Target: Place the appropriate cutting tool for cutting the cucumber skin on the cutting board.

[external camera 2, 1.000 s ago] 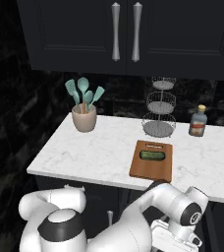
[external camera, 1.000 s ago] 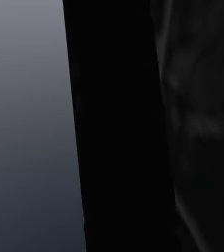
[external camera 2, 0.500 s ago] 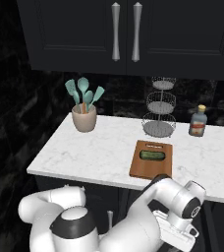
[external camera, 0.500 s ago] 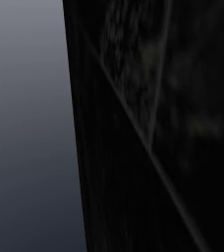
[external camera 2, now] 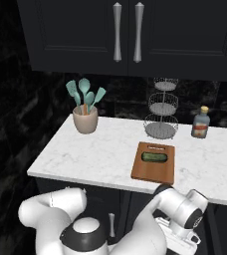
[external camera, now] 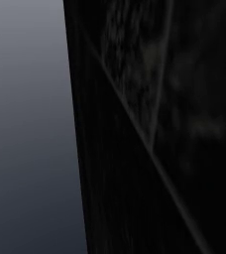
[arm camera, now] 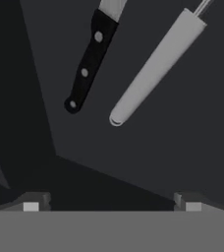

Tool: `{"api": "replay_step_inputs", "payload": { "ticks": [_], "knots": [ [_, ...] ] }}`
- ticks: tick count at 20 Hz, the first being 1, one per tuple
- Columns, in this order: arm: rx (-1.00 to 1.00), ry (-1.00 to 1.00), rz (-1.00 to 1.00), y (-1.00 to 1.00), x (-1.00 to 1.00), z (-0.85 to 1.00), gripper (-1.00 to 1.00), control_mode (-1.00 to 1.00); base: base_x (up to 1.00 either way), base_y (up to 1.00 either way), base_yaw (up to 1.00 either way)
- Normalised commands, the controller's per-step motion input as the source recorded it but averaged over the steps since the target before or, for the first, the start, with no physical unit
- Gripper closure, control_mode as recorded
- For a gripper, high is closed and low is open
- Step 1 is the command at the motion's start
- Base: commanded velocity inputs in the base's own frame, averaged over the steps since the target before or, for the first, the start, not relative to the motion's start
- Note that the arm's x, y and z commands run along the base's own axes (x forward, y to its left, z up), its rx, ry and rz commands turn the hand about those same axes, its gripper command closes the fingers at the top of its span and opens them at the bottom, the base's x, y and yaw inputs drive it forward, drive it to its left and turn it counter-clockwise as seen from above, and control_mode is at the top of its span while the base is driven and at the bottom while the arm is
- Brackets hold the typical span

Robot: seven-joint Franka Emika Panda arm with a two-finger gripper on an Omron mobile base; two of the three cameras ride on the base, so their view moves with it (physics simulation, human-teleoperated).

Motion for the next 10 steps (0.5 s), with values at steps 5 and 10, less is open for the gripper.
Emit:
{"api": "replay_step_inputs", "payload": {
  "ticks": [5,10],
  "knots": [
    [-0.03,0.00,-0.01,0.00,0.13,-0.11,-1.00,-1.00,0.00,0.00,0.00],
    [0.00,0.00,0.00,0.00,0.24,0.00,-1.00,-1.00,0.00,0.00,0.00]
  ]
}}
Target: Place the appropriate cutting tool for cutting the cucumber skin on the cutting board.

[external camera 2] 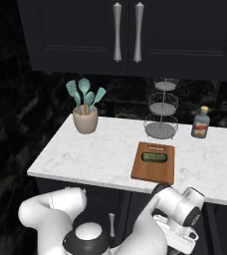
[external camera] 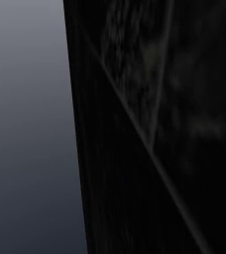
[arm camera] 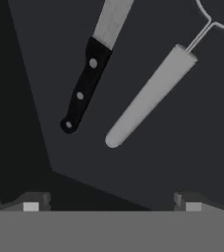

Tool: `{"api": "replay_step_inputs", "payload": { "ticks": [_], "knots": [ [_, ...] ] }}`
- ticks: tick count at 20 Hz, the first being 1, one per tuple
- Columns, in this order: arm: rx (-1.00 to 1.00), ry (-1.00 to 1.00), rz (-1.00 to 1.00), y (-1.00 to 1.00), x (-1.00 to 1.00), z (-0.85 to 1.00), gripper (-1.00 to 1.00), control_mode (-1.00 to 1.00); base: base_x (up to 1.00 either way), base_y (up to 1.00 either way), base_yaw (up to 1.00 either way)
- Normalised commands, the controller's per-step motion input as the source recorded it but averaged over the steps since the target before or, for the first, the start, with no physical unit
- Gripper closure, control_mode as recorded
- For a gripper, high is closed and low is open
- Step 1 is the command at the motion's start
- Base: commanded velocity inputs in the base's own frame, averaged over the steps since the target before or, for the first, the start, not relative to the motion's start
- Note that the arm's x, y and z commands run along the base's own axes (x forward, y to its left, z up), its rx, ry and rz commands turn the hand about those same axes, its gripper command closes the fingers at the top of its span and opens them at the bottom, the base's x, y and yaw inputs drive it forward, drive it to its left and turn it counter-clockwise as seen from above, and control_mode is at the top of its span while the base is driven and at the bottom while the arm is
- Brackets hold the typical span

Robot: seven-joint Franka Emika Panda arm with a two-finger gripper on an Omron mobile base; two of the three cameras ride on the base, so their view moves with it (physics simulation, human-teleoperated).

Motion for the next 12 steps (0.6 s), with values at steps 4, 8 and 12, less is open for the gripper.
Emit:
{"api": "replay_step_inputs", "payload": {
  "ticks": [4,8,12],
  "knots": [
    [0.00,0.00,0.00,0.00,0.26,-0.08,-1.00,-1.00,0.00,0.00,0.00],
    [0.00,0.00,0.00,0.00,0.22,-0.26,-1.00,-1.00,0.00,0.00,0.00],
    [-0.03,0.00,0.00,0.00,0.02,-0.48,-1.00,-1.00,0.00,0.00,0.00]
  ]
}}
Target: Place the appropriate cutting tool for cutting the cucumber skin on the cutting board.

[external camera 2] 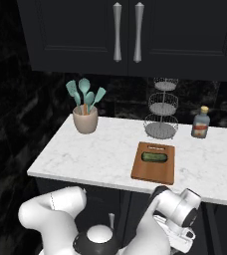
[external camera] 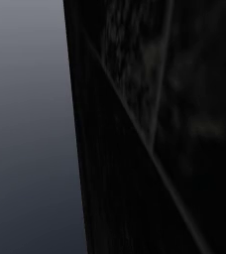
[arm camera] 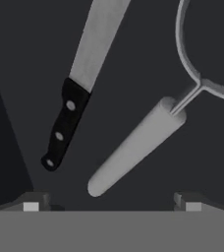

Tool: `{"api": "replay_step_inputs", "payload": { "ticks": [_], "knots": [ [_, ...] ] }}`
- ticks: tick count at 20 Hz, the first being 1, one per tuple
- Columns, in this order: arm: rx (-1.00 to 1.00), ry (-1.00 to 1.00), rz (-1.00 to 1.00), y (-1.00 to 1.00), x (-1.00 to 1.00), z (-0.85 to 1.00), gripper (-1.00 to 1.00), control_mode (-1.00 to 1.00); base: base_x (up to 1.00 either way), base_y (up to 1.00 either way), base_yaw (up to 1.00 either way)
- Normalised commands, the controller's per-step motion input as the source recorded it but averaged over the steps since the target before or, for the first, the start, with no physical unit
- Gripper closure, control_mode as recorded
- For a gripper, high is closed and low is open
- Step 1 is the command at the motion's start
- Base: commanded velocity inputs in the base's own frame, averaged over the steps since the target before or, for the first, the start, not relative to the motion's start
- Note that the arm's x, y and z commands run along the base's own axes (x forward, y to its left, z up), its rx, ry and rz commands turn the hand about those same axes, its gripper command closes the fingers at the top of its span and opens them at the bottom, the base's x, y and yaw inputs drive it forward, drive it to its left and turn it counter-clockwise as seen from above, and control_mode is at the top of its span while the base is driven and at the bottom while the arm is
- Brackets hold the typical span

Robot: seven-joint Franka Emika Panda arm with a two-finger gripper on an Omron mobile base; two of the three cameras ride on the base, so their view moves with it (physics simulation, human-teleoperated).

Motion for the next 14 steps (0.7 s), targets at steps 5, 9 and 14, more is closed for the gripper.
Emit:
{"api": "replay_step_inputs", "payload": {
  "ticks": [5,9,14],
  "knots": [
    [-0.03,0.00,0.00,0.06,0.02,-0.48,-1.00,-1.00,0.00,0.00,0.00],
    [-0.01,0.00,0.00,0.07,0.07,-0.34,-1.00,-1.00,0.00,0.00,0.00],
    [0.00,0.00,0.00,0.07,0.06,-0.24,-1.00,-1.00,0.00,0.00,0.00]
  ]
}}
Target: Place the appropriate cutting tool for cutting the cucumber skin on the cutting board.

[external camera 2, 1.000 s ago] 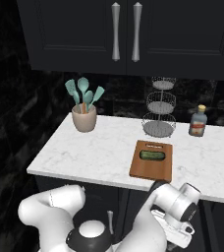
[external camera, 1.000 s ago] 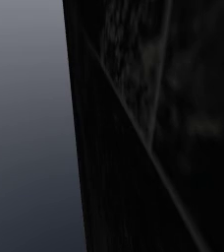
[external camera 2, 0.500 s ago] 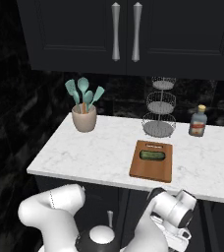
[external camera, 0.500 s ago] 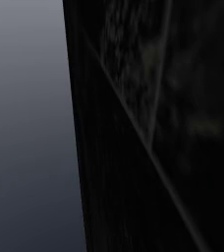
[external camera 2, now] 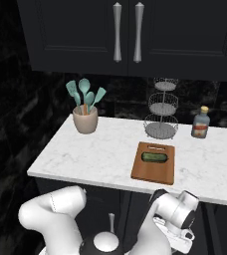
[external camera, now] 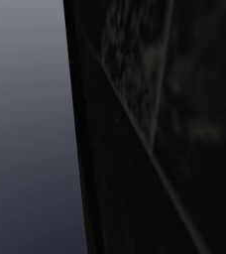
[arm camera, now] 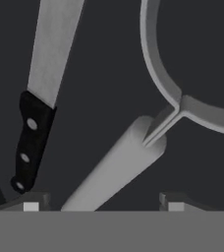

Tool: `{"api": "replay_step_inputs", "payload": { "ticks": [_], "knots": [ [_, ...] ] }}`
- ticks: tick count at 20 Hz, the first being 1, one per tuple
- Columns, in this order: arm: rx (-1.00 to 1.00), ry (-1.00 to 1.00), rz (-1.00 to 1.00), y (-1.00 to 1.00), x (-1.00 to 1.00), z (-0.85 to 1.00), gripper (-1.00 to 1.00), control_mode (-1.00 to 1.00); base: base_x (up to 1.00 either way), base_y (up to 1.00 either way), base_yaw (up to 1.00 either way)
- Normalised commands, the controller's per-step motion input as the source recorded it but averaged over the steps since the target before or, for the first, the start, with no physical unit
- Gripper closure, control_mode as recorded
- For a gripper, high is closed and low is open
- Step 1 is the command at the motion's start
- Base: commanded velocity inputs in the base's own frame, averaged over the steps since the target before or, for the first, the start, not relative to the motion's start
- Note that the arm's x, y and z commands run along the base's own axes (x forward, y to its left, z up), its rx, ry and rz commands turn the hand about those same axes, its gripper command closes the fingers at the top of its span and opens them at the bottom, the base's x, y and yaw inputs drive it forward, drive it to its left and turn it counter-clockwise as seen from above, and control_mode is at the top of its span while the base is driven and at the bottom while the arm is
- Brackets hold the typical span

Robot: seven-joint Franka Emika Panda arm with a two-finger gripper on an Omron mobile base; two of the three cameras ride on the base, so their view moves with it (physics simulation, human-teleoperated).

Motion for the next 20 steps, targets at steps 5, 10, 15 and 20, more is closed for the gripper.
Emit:
{"api": "replay_step_inputs", "payload": {
  "ticks": [5,10,15,20],
  "knots": [
    [0.00,-0.01,0.00,0.09,0.00,-0.47,-1.00,-1.00,0.00,0.00,0.00],
    [0.00,-0.12,0.00,0.01,-0.27,-0.67,-1.00,-1.00,0.00,0.00,0.00],
    [0.00,-0.07,0.00,0.04,-0.29,-0.67,-1.00,-1.00,0.00,0.00,0.00],
    [-0.10,0.00,0.00,0.25,-0.06,-0.56,-1.00,-1.00,0.00,0.00,0.00]
  ]
}}
